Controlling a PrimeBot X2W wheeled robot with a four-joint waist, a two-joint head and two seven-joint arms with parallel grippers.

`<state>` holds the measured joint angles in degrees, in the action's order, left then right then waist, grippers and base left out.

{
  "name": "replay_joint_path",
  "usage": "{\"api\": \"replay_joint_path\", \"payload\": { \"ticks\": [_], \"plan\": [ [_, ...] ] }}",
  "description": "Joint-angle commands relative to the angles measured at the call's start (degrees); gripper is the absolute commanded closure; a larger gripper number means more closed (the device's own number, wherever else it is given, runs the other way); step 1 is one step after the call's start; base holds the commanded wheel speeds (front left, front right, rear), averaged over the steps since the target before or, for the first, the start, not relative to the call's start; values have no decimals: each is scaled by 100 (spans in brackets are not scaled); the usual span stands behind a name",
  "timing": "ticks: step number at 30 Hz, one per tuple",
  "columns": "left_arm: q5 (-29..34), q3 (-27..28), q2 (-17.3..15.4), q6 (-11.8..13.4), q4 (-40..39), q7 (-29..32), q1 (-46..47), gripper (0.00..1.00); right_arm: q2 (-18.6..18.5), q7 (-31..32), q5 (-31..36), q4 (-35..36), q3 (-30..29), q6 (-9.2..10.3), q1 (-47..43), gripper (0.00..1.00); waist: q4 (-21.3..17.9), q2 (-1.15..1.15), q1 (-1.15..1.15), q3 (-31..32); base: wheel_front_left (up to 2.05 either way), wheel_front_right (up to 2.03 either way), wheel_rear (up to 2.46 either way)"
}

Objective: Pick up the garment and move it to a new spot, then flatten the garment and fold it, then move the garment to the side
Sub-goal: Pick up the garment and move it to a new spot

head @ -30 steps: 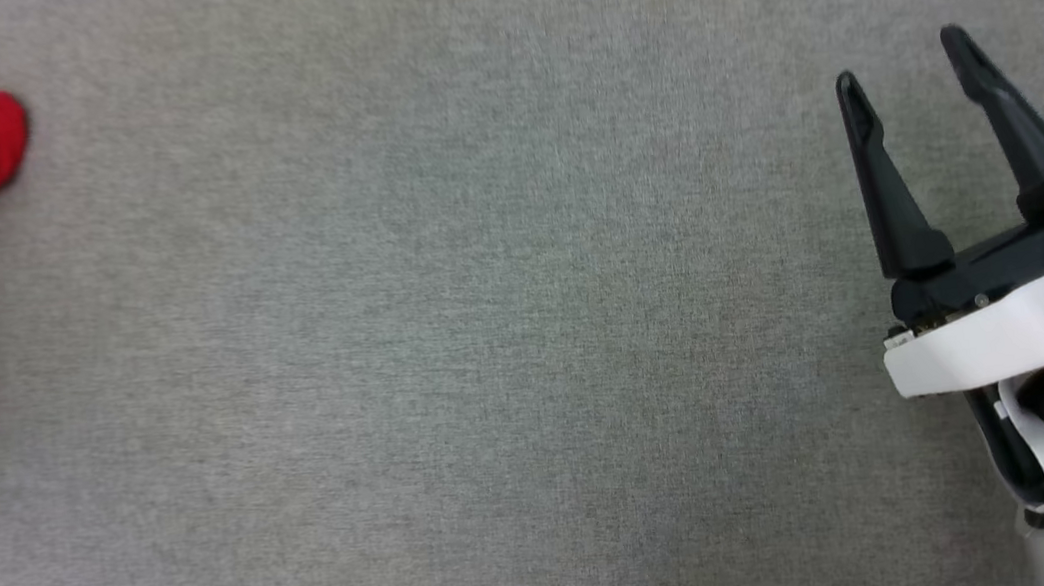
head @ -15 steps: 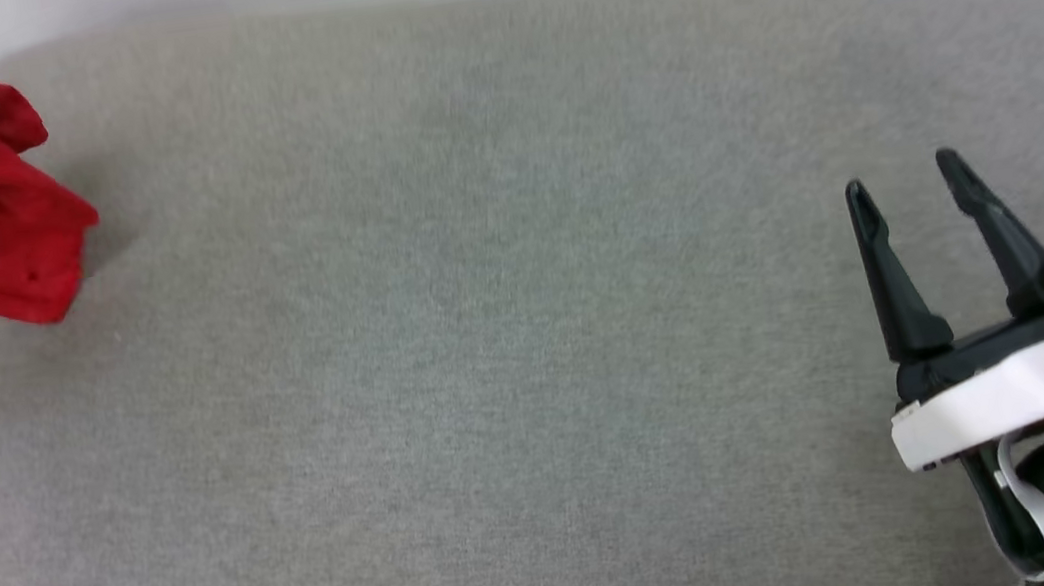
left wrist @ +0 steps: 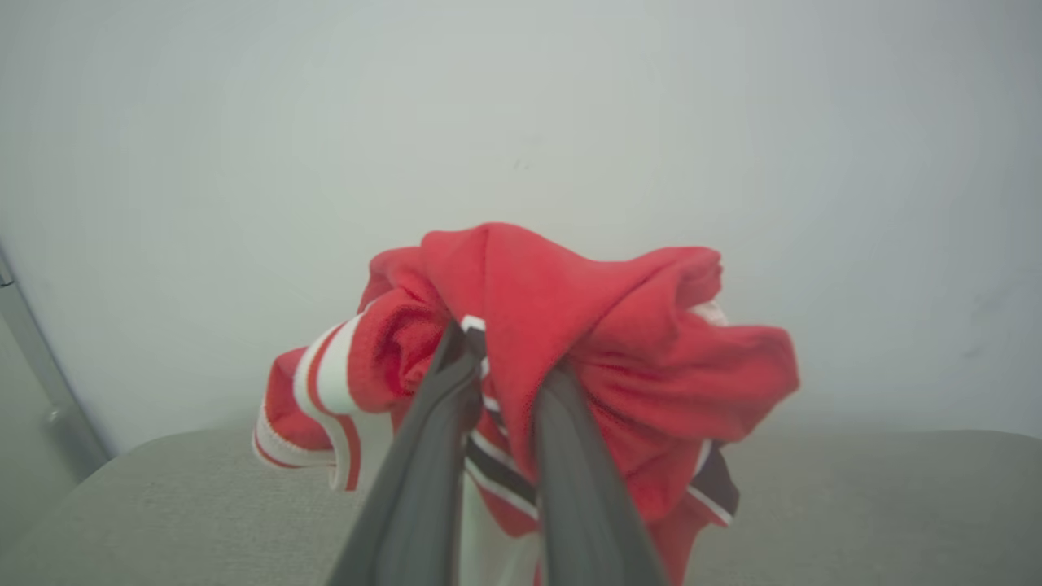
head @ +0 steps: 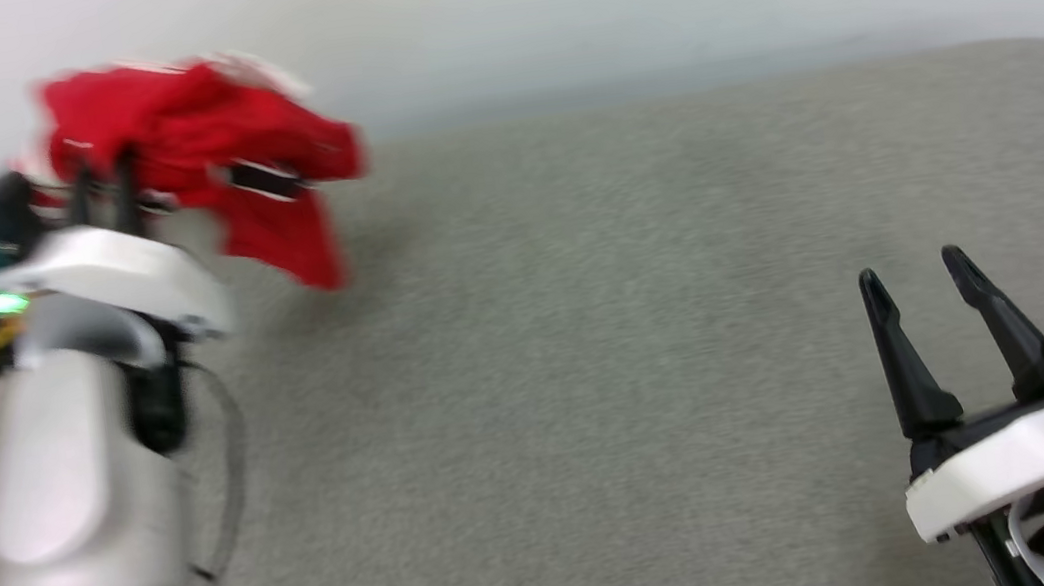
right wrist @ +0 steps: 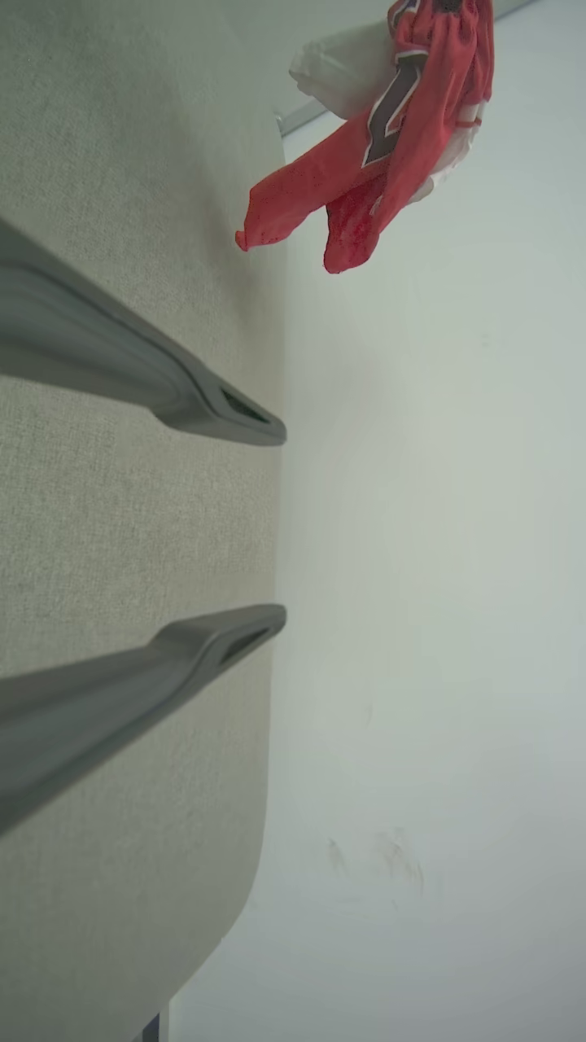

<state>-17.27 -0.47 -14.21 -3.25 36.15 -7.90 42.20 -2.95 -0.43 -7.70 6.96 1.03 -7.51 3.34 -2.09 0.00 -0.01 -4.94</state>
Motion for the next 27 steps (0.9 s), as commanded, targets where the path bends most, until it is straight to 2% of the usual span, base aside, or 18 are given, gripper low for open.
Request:
{"api": "replay_joint_path", "payload": {
  "ticks": [1, 5, 10, 15, 21, 22, 23, 24, 27],
  "plan": [
    [4, -88, 143, 22, -196, 53, -198, 100, 13, 22, -36, 33, -23, 4, -125, 0, -317, 0, 1, 261, 0, 0, 0],
    [6, -490, 643, -14, -862, 288, -777, 100, 13, 105, -57, 112, -74, 3, -262, 0, -589, 0, 1, 334, 0, 0, 0],
    [-91, -1100, 992, -83, -1521, 502, -1524, 100, 13, 172, -120, 200, -134, 3, -377, 0, -804, 0, 1, 239, 0, 0, 0],
    [-315, -1893, 1110, -104, -1672, 659, -2221, 100, 12, 166, -220, 230, -193, 4, -424, 0, -835, 0, 1, 69, 0, 0, 0],
    [-736, -2829, 1126, 33, -1316, 791, -2857, 100, 13, 101, -274, 170, -182, 3, -339, 0, -757, 0, 1, -64, 0, 0, 0],
    [-774, -2956, 1126, 45, -1270, 789, -2897, 76, 13, 93, -281, 161, -180, 3, -319, 0, -724, 0, 1, -81, 0, 0, 0],
    [-774, -3059, 1130, 63, -1234, 755, -2914, 48, 13, 86, -284, 152, -172, 3, -301, 0, -690, 0, 1, -83, 0, 0, 0],
    [-815, -3166, 1132, 71, -1216, 716, -2921, 0, 12, 81, -272, 151, -186, 4, -293, 0, -648, 0, 1, -85, 0, 0, 0],
    [-861, -3351, 1131, 134, -1274, 438, -2787, 0, 12, 68, -240, 122, -230, 4, -294, 0, -490, 0, 1, -26, 0, 0, 0]
  ]
}}
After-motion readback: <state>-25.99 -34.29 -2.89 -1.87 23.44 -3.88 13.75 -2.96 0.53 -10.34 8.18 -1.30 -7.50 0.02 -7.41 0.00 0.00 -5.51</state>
